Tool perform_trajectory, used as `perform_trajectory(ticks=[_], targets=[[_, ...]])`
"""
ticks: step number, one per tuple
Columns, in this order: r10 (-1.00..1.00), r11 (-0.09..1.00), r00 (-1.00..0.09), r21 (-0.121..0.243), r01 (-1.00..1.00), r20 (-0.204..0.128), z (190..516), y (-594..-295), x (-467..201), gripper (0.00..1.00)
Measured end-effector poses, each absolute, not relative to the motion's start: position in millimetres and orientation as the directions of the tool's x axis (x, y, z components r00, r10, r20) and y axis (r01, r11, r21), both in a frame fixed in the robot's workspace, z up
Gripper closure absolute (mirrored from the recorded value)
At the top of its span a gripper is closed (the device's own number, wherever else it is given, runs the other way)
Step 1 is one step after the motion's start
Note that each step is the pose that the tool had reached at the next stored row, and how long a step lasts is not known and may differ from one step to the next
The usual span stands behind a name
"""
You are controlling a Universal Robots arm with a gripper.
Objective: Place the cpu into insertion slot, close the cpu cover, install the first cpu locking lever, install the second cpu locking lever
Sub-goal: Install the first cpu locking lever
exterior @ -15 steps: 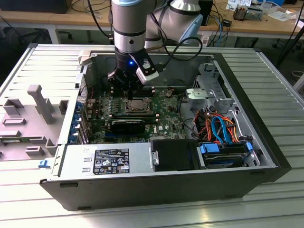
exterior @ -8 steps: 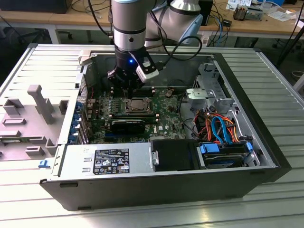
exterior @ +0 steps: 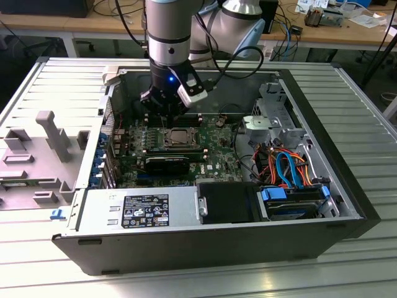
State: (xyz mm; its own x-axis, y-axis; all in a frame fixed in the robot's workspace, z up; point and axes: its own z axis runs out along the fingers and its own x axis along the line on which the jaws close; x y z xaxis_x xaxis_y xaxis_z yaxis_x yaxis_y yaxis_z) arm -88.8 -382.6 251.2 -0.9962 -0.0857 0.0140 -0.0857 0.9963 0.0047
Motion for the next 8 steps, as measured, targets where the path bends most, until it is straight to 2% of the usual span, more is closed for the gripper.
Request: perform_trajectory(ticks=[8], targets=[[-0.086, 0.996, -0.996, 0.005, -0.086, 0.014, 252.2, -382.0, -88.8, 0.89]])
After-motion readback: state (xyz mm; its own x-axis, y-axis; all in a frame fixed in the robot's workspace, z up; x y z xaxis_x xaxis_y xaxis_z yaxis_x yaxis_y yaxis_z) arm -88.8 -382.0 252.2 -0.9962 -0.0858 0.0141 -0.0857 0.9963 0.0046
